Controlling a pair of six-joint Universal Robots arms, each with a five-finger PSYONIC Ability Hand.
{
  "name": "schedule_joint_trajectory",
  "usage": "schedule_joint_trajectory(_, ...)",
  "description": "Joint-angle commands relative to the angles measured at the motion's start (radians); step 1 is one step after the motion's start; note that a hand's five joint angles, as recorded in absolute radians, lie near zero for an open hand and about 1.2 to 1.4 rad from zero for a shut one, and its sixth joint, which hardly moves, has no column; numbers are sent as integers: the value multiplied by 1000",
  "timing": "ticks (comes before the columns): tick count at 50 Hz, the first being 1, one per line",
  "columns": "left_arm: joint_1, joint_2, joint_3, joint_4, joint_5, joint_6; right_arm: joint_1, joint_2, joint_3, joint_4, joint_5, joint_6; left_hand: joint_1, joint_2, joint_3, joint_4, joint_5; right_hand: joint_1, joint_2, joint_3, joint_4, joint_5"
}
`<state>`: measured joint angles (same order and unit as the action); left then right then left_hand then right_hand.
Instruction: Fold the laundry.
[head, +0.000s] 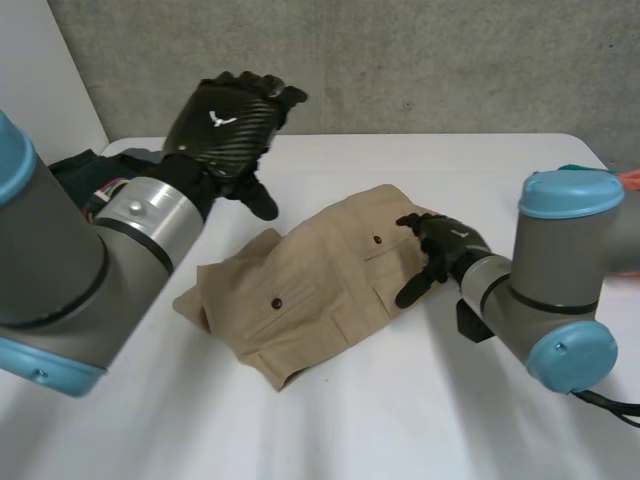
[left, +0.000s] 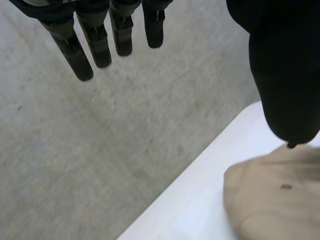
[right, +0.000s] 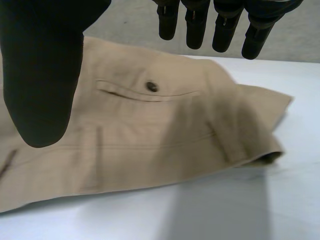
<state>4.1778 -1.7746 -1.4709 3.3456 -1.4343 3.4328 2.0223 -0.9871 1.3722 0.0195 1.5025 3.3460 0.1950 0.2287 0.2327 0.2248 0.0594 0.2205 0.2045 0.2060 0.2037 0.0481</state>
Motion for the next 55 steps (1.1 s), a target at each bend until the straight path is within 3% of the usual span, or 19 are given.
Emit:
schedule_joint_trajectory(1,195,-70,29,-101,76,26,136,16,-47,34,53,20,-20,-54,-58,-50,-59,-46,-30,-31,-29,-48)
schedule_joint_trajectory(9,373,-238,107,-205,287,54,259,112,-143,-36,240,-9,-20,-54,-58,-50,-59,-46,-30,-31,-29,-48)
schedule_joint_trajectory(13,416,-310,144,-256,348,81,289,174,-209,-44,301,-39,-17,-50,-55,-47,-56,-46,-30,-31,-29,-48)
schedule_joint_trajectory(23,393,-425,158,-353,416,190,311,271,-312,-55,337,-62,97,64,60,68,58,-46,-30,-31,-29,-48)
schedule_joint_trajectory(27,369,-456,162,-388,413,229,309,301,-329,-56,323,-62,303,269,265,273,264,244,260,258,260,242)
schedule_joint_trajectory(30,352,-465,173,-402,410,238,300,304,-328,-59,312,-62,909,875,871,879,870,1102,1118,1116,1119,1100)
schedule_joint_trajectory(31,347,-463,176,-403,407,235,294,301,-326,-61,315,-63,1123,1089,1085,1093,1084,1175,1191,1190,1192,1173)
schedule_joint_trajectory(35,326,-418,185,-403,376,195,240,246,-312,-118,320,-85,1201,1168,1164,1171,1162,1176,1192,1190,1193,1174)
schedule_joint_trajectory(39,262,-346,155,-402,345,80,148,180,-312,-208,300,-199,1201,1168,1164,1171,1162,1176,1192,1190,1193,1174)
schedule_joint_trajectory(43,160,-263,95,-370,299,-6,50,159,-364,-259,207,-384,1201,1168,1164,1171,1162,1176,1192,1190,1193,1174)
schedule_joint_trajectory(45,82,-232,57,-313,229,-33,4,160,-409,-265,119,-447,1201,1168,1164,1171,1162,1176,1192,1190,1193,1174)
schedule_joint_trajectory(47,-32,-218,8,-217,105,-43,-49,189,-468,-270,-21,-508,1201,1168,1164,1171,1162,1176,1192,1190,1193,1174)
schedule_joint_trajectory(51,-169,-259,-8,-71,-85,-40,-108,240,-508,-265,-183,-615,1201,1168,1164,1171,1162,1176,1192,1190,1193,1174)
schedule_joint_trajectory(55,-243,-348,23,32,-216,-1,-131,298,-492,-241,-275,-706,1201,1168,1164,1171,1162,1176,1192,1190,1193,1174)
